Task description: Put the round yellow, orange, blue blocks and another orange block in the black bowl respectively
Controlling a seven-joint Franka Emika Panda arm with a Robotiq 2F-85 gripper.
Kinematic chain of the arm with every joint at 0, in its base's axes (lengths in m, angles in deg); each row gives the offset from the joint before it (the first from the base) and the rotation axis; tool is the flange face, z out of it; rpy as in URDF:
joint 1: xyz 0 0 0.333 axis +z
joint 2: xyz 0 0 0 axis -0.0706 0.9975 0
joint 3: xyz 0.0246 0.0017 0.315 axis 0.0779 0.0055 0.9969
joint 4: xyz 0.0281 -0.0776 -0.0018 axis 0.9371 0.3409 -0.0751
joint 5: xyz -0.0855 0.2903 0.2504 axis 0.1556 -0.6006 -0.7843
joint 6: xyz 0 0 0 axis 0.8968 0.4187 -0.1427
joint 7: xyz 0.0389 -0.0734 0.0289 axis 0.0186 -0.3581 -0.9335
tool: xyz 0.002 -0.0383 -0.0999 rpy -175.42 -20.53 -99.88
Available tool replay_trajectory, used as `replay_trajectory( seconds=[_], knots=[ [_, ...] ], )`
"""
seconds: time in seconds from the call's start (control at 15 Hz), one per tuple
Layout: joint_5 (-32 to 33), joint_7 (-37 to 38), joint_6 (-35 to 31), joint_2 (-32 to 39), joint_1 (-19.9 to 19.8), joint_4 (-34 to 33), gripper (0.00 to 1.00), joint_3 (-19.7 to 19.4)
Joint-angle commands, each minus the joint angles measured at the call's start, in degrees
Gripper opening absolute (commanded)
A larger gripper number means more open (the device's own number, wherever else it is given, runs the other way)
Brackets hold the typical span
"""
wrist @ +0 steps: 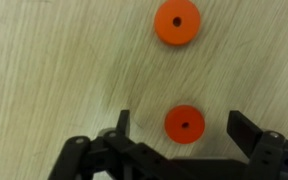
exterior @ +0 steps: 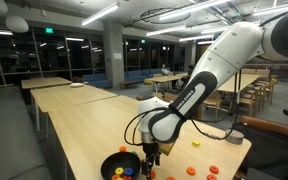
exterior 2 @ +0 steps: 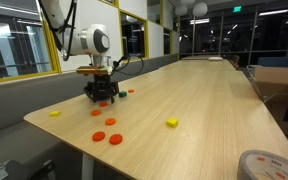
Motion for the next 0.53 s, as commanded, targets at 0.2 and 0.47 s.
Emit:
replay_trajectory(
  seconds=[0.2,0.47],
  knots=[
    [0.19,-0.36,1.32,0.36,0.49,-2.01,1.00,-0.12],
    [0.05,-0.46,1.01,0.74,0.40,-2.08,1.00,-0.12]
  ],
)
